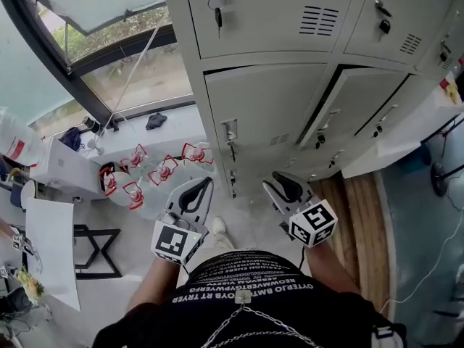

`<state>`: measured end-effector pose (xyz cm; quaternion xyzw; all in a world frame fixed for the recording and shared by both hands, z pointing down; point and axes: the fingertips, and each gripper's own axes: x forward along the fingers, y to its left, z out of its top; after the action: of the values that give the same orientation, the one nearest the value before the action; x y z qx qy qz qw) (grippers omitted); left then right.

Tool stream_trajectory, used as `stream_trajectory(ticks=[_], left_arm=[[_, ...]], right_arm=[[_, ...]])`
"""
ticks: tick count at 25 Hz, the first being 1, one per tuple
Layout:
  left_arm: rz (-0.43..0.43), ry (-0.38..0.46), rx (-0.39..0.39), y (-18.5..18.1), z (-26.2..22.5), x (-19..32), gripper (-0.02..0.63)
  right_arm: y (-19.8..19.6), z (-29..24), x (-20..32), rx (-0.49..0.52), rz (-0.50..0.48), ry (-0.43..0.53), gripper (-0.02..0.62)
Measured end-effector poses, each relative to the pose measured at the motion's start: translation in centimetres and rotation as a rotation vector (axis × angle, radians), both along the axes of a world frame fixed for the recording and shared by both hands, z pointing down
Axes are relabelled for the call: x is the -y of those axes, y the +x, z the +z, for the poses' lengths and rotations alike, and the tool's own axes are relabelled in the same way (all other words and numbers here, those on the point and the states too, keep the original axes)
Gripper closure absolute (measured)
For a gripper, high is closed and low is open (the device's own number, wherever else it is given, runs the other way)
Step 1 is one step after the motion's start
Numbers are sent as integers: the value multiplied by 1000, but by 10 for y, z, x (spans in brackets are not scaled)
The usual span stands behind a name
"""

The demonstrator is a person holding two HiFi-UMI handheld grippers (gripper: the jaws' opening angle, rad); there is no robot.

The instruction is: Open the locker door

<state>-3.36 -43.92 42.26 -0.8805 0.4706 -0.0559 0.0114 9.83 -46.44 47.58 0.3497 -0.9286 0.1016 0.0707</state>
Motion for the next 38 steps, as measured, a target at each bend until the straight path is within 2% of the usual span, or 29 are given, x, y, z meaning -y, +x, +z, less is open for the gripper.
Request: stream_trajectory(ticks=[5,9,13,22,29,33,38], left_arm=[[3,-11,20,-23,6,26,612],[-13,17,118,-35,20,34,612],[-41,-34,70,-52,30,44,612],[-35,-73,66,-63,47,57,612],[-21,-84,72,-64,55,55,612],[-28,-93,75,-65,58,50,612],[-43,-100,77,-64,58,43,612]], right_arm=[[-29,-4,27,8,-13,0,469],[-44,-4,47,5,-26,1,469],[-70,-9,67,20,-51,7,469],[-113,-19,91,30,-105,28,468],[-123,-22,104,18,-88,34,466],[-121,-22,107,15,-76,27,489],[-124,-23,103,2,-84,22,463]])
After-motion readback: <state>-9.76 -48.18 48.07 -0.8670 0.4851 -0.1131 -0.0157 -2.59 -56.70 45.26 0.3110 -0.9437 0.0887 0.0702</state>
